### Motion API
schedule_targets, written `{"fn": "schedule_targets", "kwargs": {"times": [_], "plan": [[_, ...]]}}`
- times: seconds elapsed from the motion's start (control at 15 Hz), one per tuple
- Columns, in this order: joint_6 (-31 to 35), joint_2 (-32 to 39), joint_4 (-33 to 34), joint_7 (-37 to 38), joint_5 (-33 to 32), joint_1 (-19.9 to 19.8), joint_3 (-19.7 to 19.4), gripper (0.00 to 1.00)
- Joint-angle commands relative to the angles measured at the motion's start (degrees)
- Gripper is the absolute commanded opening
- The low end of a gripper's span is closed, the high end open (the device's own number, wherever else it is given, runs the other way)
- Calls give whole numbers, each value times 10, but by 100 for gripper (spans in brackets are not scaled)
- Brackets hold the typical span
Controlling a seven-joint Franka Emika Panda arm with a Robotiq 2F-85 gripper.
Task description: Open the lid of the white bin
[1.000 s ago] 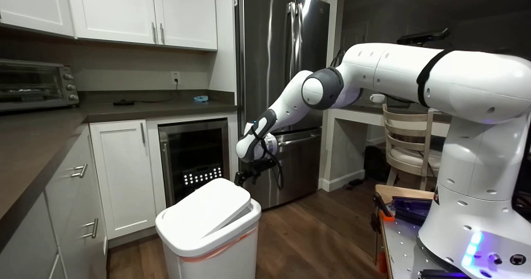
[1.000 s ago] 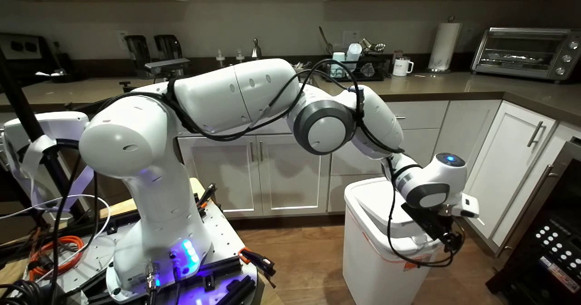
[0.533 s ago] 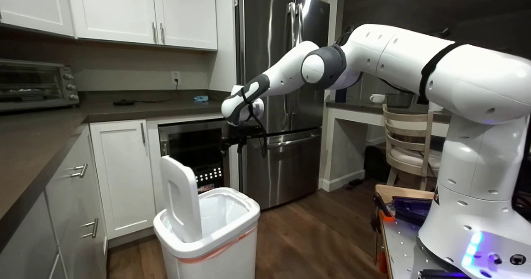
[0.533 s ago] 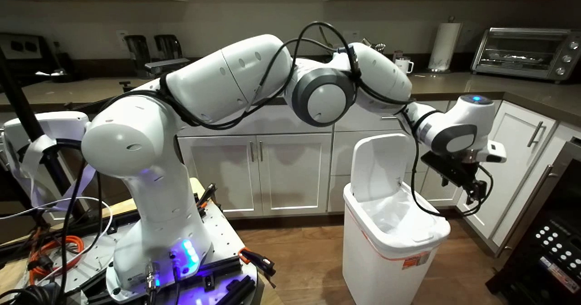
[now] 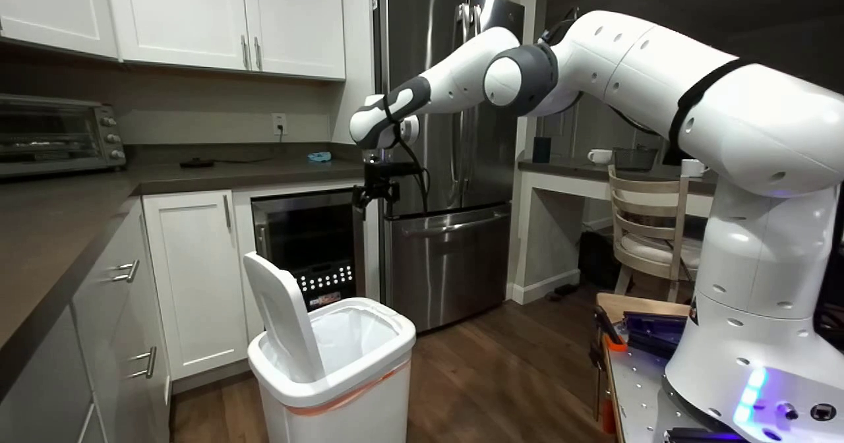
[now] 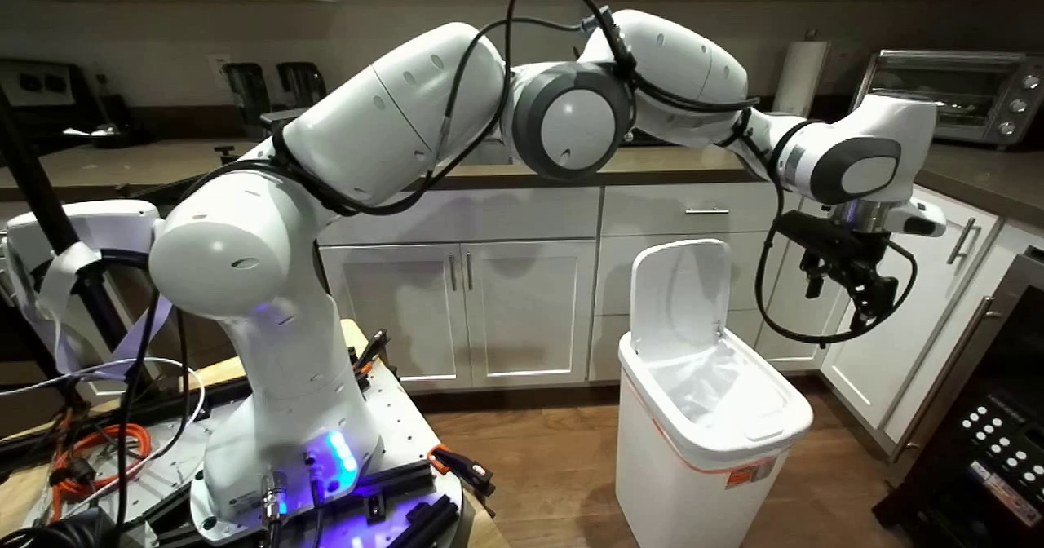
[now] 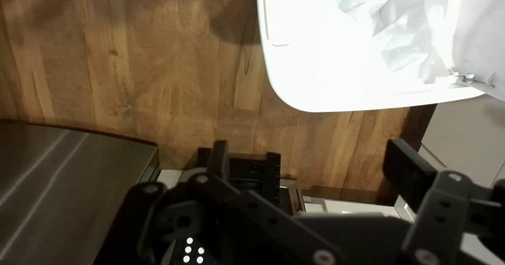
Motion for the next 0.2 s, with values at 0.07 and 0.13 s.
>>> {"fn": "schedule_targets", "kwargs": {"times": [0.07, 0.13], "plan": [[-18, -8, 0, 6, 0, 1, -2, 100], [-18, -8, 0, 6, 0, 1, -1, 100]]}}
